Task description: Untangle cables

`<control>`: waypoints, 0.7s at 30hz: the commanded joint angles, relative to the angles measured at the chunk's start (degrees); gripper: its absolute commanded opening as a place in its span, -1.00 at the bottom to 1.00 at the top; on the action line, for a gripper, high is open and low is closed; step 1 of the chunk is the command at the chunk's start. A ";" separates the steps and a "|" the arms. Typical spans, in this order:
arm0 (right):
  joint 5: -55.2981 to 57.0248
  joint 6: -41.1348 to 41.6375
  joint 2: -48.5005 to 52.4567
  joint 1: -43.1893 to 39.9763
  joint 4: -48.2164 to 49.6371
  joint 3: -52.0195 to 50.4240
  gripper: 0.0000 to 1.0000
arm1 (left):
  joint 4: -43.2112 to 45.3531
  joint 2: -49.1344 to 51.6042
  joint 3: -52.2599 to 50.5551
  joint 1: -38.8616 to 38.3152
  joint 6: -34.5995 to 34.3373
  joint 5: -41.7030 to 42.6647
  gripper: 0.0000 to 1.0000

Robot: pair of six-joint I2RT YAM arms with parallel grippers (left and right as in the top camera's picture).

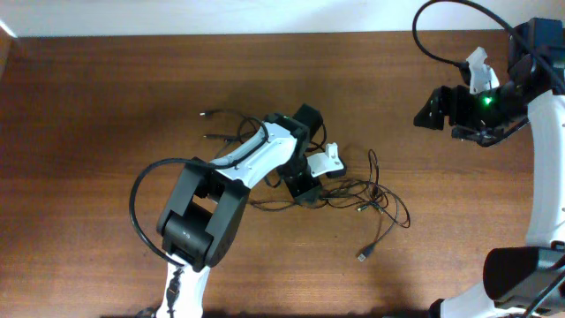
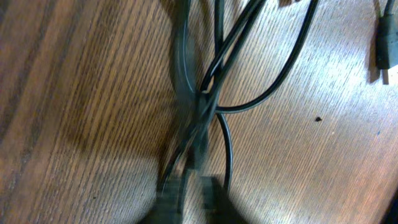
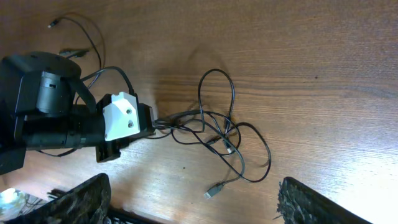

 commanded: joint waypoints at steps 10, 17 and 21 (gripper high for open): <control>-15.13 -0.79 -0.66 0.09 3.93 0.44 0.73 | -12.63 -1.68 52.78 5.22 -33.16 10.34 -1.00; -25.31 5.20 -0.66 1.60 12.92 0.44 0.70 | -13.00 -1.68 56.00 5.29 -37.03 20.85 -1.00; -19.58 10.34 -0.66 7.26 16.57 0.44 0.64 | -11.43 -1.68 56.00 5.29 -37.03 27.87 -1.00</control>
